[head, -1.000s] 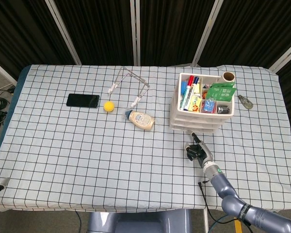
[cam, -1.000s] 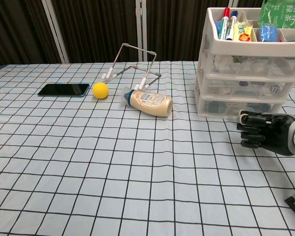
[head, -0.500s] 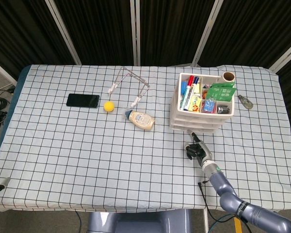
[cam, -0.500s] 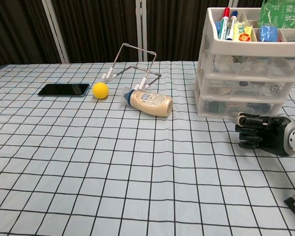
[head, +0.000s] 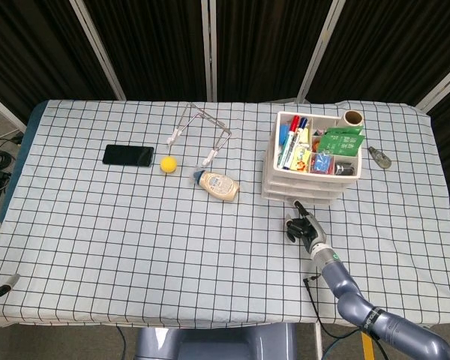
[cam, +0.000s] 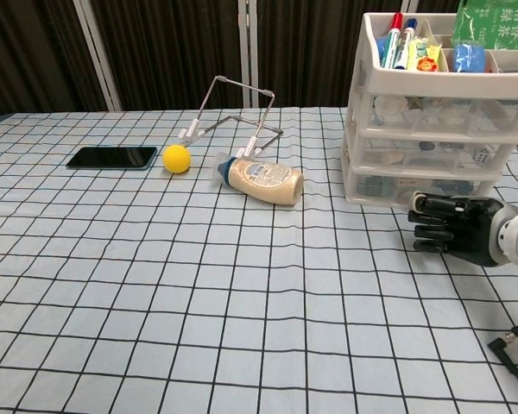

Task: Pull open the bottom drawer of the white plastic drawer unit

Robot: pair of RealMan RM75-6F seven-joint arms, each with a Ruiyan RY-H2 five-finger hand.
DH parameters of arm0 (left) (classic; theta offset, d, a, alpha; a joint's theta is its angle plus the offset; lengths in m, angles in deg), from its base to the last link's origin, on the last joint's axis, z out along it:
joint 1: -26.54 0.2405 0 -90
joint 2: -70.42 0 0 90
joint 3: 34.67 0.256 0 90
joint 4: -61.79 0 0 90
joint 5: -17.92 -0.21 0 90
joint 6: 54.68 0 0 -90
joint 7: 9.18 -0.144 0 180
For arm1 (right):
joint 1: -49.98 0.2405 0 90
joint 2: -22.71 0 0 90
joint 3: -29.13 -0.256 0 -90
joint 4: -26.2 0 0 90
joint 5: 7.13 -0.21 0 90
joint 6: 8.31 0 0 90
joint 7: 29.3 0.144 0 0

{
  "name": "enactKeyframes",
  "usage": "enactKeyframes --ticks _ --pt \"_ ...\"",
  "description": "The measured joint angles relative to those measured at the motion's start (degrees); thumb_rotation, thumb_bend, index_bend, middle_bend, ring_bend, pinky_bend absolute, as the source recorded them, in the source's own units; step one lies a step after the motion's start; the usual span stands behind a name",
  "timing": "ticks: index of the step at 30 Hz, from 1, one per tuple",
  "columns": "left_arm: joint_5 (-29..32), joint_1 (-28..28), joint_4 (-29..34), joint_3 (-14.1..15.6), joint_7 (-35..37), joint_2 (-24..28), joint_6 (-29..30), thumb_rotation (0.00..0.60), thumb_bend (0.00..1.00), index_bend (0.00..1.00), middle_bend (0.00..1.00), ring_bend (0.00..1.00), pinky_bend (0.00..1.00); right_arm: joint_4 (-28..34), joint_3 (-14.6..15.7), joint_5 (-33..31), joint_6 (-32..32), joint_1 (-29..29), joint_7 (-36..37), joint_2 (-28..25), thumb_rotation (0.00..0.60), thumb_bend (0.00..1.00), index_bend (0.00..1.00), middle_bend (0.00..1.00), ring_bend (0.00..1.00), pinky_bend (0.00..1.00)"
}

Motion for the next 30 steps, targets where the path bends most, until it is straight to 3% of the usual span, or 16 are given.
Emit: enactKeyframes --ticks 12,30 --pt "0.09 -0.18 0.16 0.14 -0.33 0.01 -0.50 0.600 0.00 0.00 0.00 0.00 0.00 -1.46 -1.45 0.05 -3.57 -0.15 1.07 1.03 0.600 0.58 0.20 0.96 0.99 0.88" --pt "-0.17 -0.19 0.54 0.49 -0.84 0.14 -0.73 0.600 0.00 0.00 0.00 0.00 0.00 2.75 -2.06 1.95 -5.20 -2.67 0.99 -0.40 0.600 0.57 0.21 0.96 0.99 0.88"
